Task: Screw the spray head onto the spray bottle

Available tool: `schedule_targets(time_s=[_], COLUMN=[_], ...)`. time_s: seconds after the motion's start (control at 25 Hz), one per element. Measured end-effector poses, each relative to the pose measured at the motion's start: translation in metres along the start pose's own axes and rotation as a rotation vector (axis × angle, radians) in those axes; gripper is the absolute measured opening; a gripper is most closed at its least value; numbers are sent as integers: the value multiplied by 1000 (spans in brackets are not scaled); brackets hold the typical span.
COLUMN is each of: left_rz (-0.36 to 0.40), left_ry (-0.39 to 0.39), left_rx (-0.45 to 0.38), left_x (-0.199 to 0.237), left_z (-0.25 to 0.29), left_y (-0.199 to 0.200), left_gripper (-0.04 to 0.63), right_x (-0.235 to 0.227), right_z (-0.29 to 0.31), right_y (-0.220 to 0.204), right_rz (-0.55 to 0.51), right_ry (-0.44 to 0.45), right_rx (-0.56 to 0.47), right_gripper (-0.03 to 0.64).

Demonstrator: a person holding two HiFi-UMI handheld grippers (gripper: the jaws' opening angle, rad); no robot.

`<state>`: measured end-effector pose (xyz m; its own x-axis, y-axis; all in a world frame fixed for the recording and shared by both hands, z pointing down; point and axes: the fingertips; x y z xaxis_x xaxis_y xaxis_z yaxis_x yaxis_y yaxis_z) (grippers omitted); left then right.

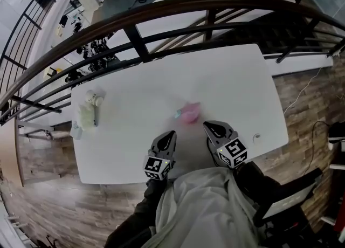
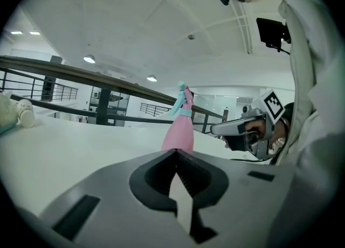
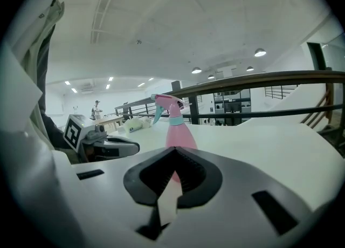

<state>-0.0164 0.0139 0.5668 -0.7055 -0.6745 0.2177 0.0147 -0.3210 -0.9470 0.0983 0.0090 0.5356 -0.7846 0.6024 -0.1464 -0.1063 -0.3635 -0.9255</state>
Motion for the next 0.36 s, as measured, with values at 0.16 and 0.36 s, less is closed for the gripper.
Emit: schedule_targets(time_s=[0.16, 0.36], left_rz=[-10, -9], left_ry=[5, 19], left_rx=[4, 0], left_x=[1, 5], left_z=[-2, -3], left_y=[-2, 3], left_gripper=[5, 5], right_x=[5, 8], right_z=[2, 5], right_y=[-5, -1], right_rz=[-2, -11], right_ry=[6, 24], right_rx=[11, 8], right_gripper=[-5, -5])
Point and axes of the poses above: the fingertips, and each gripper's own axes: z forward along the fingers, x to its left, y out of its top, and after that the axes turned 2 degrees about y, right-handed
